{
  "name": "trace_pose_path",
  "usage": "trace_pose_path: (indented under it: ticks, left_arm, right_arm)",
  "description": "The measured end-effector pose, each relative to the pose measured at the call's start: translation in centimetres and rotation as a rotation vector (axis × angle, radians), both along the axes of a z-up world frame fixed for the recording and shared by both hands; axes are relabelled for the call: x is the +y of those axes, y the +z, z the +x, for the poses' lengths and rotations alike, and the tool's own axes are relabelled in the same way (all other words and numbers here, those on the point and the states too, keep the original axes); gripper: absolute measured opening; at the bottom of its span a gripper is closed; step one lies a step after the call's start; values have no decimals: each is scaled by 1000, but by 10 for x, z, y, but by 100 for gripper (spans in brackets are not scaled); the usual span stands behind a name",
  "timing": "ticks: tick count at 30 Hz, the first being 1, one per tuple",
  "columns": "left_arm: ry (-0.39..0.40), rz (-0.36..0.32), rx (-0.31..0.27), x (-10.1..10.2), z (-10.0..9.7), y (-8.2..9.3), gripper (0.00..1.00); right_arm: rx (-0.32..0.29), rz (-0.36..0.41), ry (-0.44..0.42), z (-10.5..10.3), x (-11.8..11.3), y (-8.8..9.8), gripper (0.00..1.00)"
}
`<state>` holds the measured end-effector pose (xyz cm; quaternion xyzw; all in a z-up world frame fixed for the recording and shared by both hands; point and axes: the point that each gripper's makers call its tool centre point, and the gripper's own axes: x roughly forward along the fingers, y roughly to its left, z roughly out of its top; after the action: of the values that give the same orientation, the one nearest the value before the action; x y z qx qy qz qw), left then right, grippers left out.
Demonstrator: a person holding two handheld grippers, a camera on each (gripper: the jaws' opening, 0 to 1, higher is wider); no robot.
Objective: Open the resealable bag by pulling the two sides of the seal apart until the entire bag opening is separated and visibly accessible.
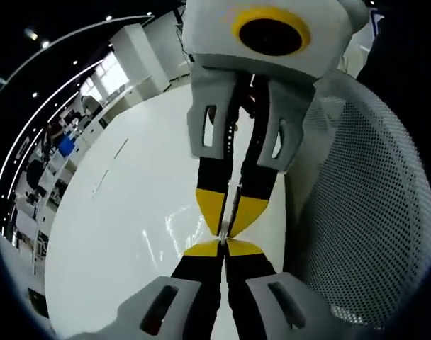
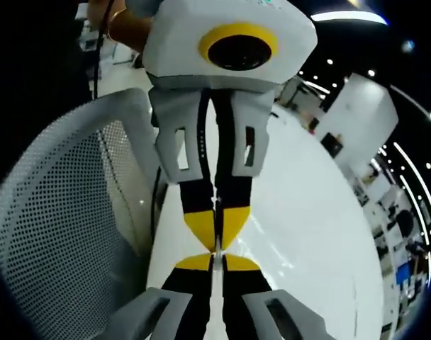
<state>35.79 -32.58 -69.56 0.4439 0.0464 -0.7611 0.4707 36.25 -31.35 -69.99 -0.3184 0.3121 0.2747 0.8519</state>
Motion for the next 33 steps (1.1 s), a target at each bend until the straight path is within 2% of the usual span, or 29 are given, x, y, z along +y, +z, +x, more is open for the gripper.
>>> trace_pose_path:
  ticks: [3,6,8,14,33]
  left_arm:
    - [-7,2,-3,0,-1,-1,0]
    - [0,5,20,2,-3,-2,0]
    - [-11,20,32,4,-4,-4,0]
    - [-35,31,9,5,-5,-5,0]
    - [-21,20,42,9,-5,-2,0]
  right_arm:
    - [9,-3,12,-2,0,-2,0]
    - [9,-21,28,-3,1,-4,0]
    - [19,-4,32,-5,4,-5,0]
    - [20,2,26,-5,4,-7,0]
    - [57,-3,-9,-15,-10,-17,0]
